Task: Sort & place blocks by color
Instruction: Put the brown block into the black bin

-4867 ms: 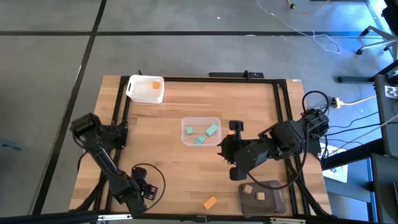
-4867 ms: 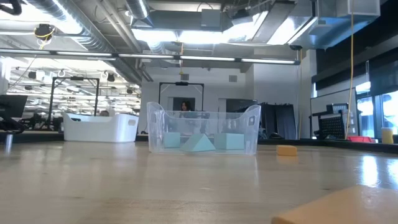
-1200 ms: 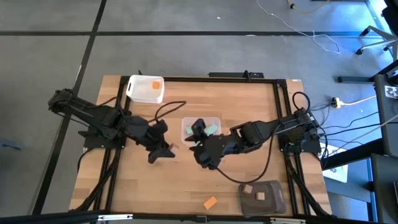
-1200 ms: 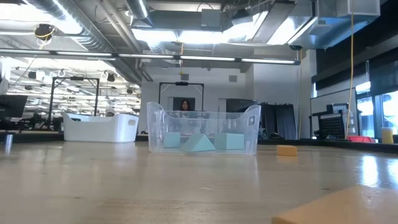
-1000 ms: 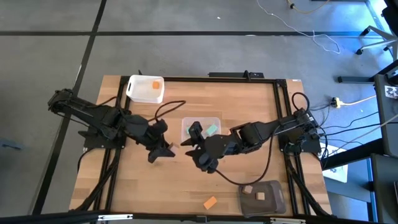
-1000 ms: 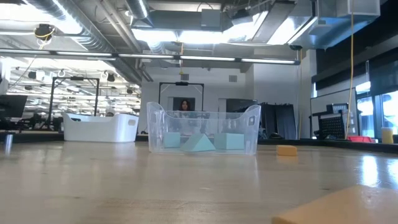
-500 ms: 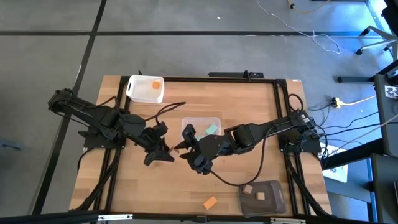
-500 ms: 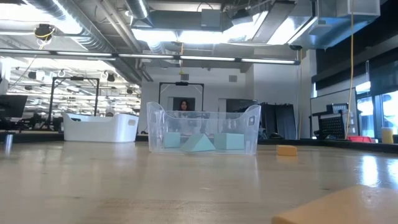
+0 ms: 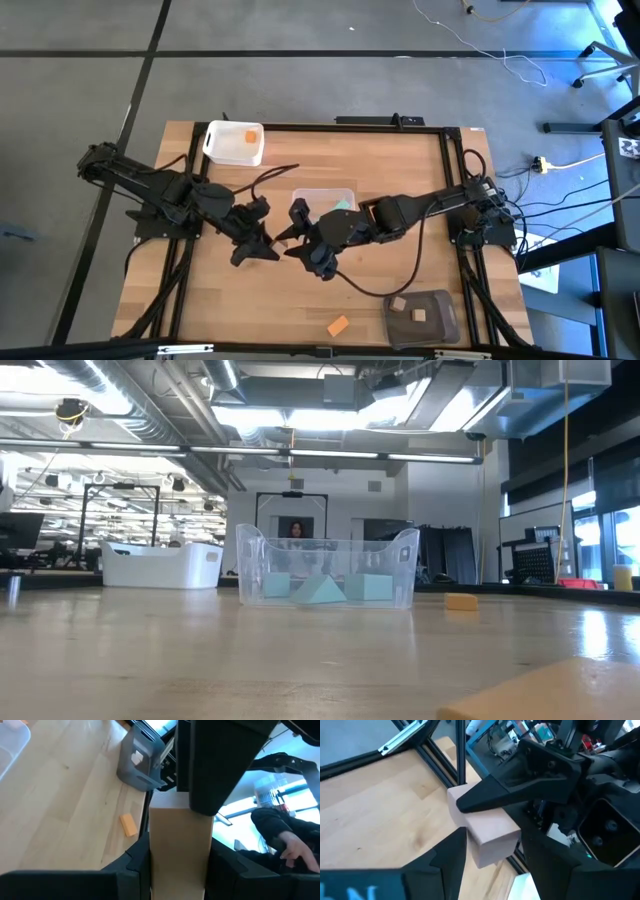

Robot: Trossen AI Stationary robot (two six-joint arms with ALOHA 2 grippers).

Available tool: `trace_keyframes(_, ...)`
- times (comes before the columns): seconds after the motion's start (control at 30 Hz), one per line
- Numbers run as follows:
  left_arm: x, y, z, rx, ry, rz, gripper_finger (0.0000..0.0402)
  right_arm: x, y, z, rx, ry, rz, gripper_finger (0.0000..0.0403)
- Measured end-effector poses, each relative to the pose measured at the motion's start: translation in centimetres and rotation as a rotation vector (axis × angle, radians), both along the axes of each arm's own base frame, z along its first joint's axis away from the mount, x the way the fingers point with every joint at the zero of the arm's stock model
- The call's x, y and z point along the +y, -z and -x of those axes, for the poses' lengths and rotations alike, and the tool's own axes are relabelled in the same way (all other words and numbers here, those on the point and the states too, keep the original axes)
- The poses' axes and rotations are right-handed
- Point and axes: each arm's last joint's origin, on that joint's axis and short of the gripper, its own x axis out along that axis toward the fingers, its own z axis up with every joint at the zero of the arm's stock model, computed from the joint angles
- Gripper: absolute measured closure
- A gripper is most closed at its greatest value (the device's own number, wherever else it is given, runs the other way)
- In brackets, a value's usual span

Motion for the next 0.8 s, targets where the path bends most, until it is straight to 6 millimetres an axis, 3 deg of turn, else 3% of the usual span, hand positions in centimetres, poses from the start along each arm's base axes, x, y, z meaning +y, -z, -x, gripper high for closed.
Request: trace_keyframes(0.8, 0.0, -0.1, 0.0, -0.017, 0.088, -0.003, 0.0281, -2.0, -0.3, -0.8, 0.006, -0.222, -0.139, 0.0209)
